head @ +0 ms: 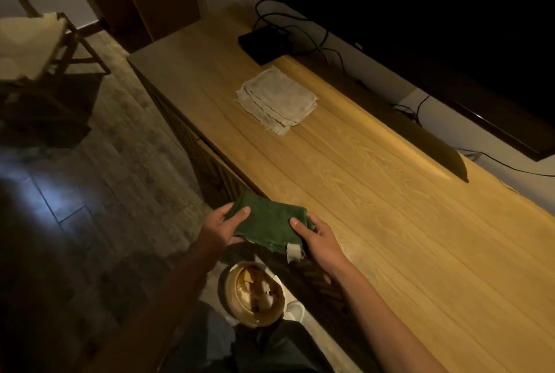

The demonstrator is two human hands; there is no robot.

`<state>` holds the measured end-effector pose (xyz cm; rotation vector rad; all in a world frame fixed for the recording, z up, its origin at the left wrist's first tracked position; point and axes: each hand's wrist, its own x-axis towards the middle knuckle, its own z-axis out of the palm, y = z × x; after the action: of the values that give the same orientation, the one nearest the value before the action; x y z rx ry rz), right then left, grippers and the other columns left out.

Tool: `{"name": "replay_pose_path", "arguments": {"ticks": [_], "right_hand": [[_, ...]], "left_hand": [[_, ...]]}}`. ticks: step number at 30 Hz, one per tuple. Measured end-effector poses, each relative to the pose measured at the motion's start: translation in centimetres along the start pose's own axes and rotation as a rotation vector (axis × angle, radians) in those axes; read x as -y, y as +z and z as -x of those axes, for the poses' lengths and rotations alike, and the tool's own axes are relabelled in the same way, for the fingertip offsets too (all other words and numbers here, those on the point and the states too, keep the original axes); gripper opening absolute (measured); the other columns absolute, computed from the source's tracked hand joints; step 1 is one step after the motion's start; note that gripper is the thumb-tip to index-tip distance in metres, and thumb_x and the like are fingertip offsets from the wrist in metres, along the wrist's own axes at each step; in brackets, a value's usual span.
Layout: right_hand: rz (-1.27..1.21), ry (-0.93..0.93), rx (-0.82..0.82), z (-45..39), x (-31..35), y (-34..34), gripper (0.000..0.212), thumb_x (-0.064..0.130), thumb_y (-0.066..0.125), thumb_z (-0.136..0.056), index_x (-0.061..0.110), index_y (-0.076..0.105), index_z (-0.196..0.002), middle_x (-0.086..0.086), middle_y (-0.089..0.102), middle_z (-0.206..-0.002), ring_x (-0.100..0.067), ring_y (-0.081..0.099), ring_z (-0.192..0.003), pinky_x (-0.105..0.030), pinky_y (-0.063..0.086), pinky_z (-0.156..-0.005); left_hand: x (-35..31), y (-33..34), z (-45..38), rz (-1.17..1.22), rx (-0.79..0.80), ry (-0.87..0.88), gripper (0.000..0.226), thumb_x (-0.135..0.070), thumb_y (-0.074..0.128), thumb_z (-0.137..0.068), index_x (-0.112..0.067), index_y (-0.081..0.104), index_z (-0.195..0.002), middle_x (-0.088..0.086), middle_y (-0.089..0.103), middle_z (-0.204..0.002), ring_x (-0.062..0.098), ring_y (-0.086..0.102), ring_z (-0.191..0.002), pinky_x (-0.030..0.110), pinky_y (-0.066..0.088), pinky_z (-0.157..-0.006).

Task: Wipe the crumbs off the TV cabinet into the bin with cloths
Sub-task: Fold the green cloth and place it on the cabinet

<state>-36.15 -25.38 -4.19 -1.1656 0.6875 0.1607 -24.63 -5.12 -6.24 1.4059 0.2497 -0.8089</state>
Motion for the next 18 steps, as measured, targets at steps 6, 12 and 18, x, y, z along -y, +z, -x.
{"name": "replay_pose_path", "arguments": {"ticks": [6,12,18], "right_hand": [[0.022,-0.035,-0.097,-3.0,1.3,0.5,0.021,0.020,0.066,-0.100,0.013,0.069,-0.119,-0.003,0.080,-0.104,-0.021,0.078,-0.095,-0.026,0.061,-0.076],[0.061,-0.085,-0.239,-6.9,2.2,3.2,0.011,0.013,0.065,-0.101,0.013,0.071,-0.110,0.005,0.081,-0.090,-0.011,0.078,-0.083,-0.016,0.056,-0.066],[0.053,-0.052,-0.404,-12.0,2.9,7.1,0.010,0.022,0.068,-0.099,0.018,0.072,-0.107,-0.002,0.081,-0.092,-0.020,0.078,-0.083,-0.029,0.061,-0.066]], "left_hand": [[-2.6,0.3,-3.4,-0.070,0.011,0.009,0.021,-0.018,0.067,-0.095,-0.012,0.072,-0.115,0.011,0.077,-0.108,0.026,0.074,-0.101,0.036,0.063,-0.068],[-5.4,-1.8,-8.8,-0.161,0.076,0.008,0.013,-0.021,0.068,-0.095,-0.025,0.075,-0.106,0.008,0.075,-0.112,0.026,0.073,-0.103,0.037,0.063,-0.070],[-8.9,-5.3,-15.4,-0.282,0.178,-0.009,0.014,-0.026,0.073,-0.091,-0.035,0.077,-0.101,0.004,0.078,-0.111,0.025,0.075,-0.102,0.040,0.063,-0.073]]}}
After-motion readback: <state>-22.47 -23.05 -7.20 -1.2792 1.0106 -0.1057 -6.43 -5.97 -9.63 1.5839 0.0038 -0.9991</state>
